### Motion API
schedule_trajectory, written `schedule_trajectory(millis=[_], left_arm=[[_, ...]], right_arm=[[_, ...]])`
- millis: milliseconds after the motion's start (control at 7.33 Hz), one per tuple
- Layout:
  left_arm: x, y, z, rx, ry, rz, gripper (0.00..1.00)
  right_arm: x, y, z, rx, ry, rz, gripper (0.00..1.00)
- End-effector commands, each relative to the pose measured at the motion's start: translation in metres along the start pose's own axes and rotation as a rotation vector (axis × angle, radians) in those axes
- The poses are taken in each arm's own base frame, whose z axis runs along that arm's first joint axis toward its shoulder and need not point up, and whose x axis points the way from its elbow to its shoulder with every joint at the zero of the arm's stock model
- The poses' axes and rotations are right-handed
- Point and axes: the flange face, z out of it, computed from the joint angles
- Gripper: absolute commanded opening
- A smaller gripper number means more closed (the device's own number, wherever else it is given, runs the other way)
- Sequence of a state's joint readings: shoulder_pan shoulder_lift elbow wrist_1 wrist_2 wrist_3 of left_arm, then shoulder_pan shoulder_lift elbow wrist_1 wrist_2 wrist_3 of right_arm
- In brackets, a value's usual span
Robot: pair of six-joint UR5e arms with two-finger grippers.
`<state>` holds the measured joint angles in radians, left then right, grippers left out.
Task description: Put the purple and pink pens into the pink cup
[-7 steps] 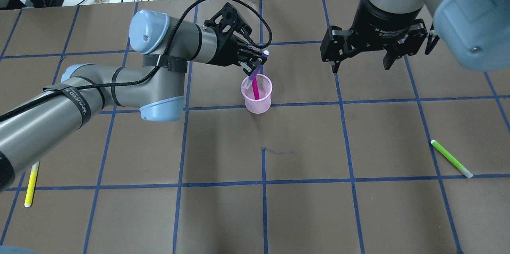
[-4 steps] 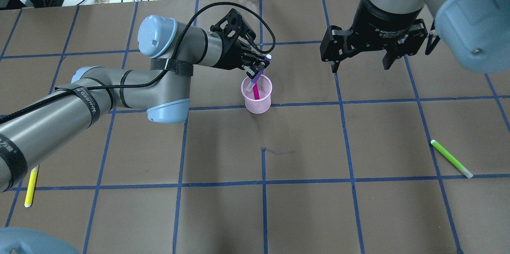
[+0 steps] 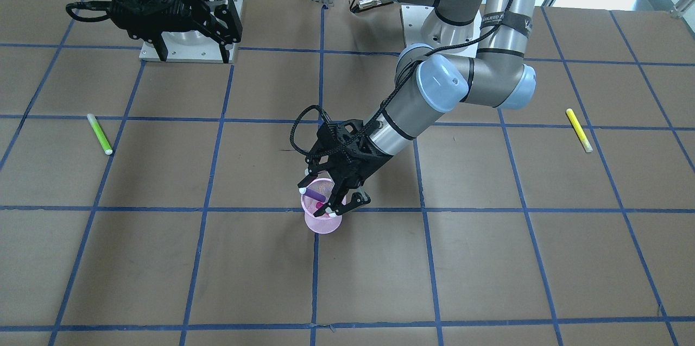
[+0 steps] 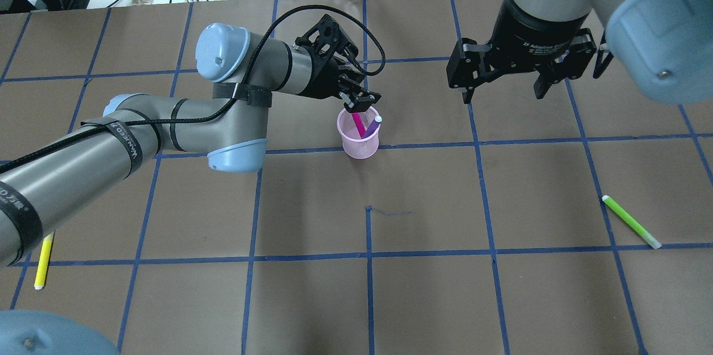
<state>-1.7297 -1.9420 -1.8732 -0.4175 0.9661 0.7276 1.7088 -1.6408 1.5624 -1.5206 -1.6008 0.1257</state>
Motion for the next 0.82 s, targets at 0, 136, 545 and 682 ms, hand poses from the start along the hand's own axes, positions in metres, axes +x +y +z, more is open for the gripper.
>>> schedule_trajectory(millis=[0, 136, 545, 682], left_arm=[[-0.008, -0.008, -0.020, -0.003, -0.048, 0.002, 1.00], [-0.022, -0.001, -0.032, -0.043, -0.117, -0.014, 1.00], [-0.073, 0.047, -0.095, -0.265, -0.170, -0.235, 1.00], [-0.075, 0.054, -0.126, -0.371, -0.204, -0.288, 1.00]], right_arm=[[0.000, -0.001, 0.002, -0.004, 0.000, -0.003, 1.00], [0.000, -0.002, 0.004, -0.007, 0.001, -0.008, 1.00], [0.000, -0.003, 0.004, -0.008, 0.002, -0.006, 1.00], [0.000, -0.003, 0.004, -0.010, 0.002, -0.006, 1.00]])
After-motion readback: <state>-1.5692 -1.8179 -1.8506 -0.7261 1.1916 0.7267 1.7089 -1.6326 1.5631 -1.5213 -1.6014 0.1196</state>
